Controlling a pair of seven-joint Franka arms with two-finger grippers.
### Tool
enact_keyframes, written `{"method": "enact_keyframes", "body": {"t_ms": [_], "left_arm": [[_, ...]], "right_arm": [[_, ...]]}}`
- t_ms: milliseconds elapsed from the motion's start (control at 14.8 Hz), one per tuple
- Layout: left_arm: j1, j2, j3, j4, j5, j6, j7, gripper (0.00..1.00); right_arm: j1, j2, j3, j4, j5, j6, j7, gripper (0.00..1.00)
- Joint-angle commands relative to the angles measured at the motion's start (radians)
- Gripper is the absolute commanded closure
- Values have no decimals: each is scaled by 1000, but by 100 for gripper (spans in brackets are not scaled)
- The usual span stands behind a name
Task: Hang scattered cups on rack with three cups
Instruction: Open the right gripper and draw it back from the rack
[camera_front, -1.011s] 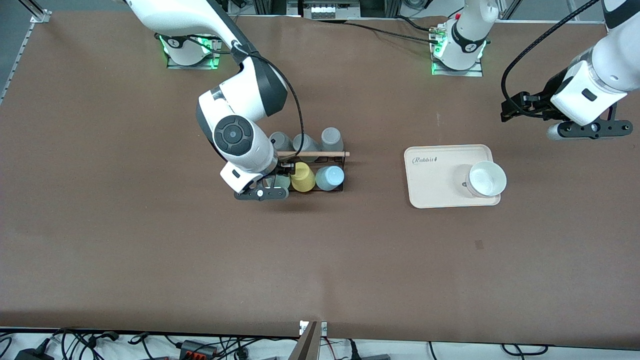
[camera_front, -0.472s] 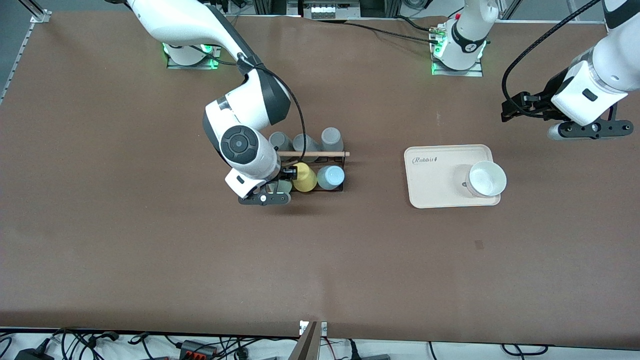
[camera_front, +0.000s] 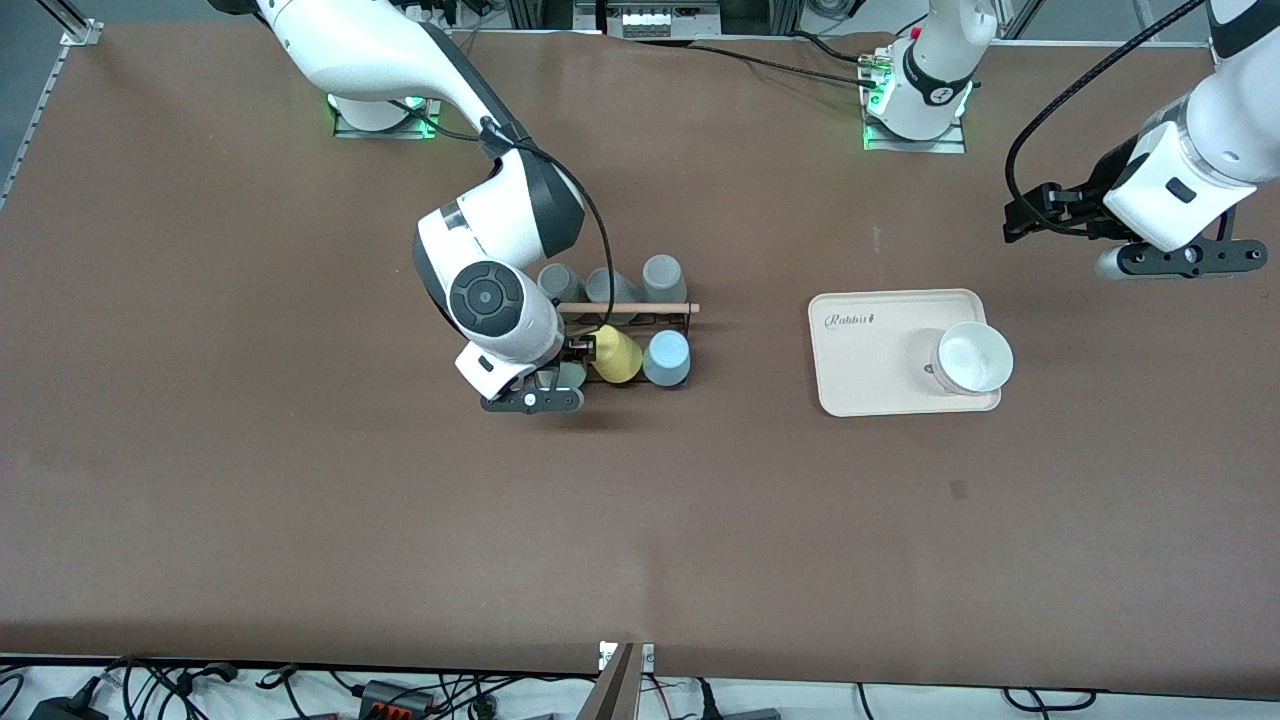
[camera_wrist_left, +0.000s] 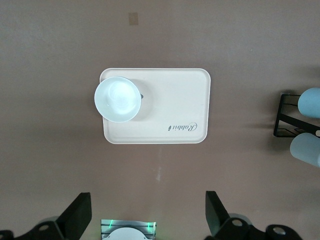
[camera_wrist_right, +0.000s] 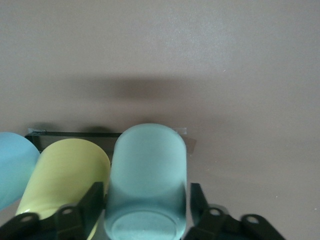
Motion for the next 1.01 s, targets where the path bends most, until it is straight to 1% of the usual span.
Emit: {"method": "enact_keyframes", "body": {"t_ms": [0,67,472,741,943], "left_arm": [[7,-5,0,14,-16,-19,-4,0],[7,-5,0,14,-16,-19,-4,0],[7,-5,0,14,-16,-19,-4,0],[7,-5,0,14,-16,-19,-4,0],[7,-5,2,14,-16,-21,-4,0]], "right_arm": [[-6,-11,-9,29,16,-14,16,0],[-7,-17,-17,29,16,-15,13,0],[-53,-143,-35,30,8,-55,10,0],[-162,-186,-35,30,-3,-86,-7,0],[-262,-242,-34,27,-79,-109,-120,0]]}}
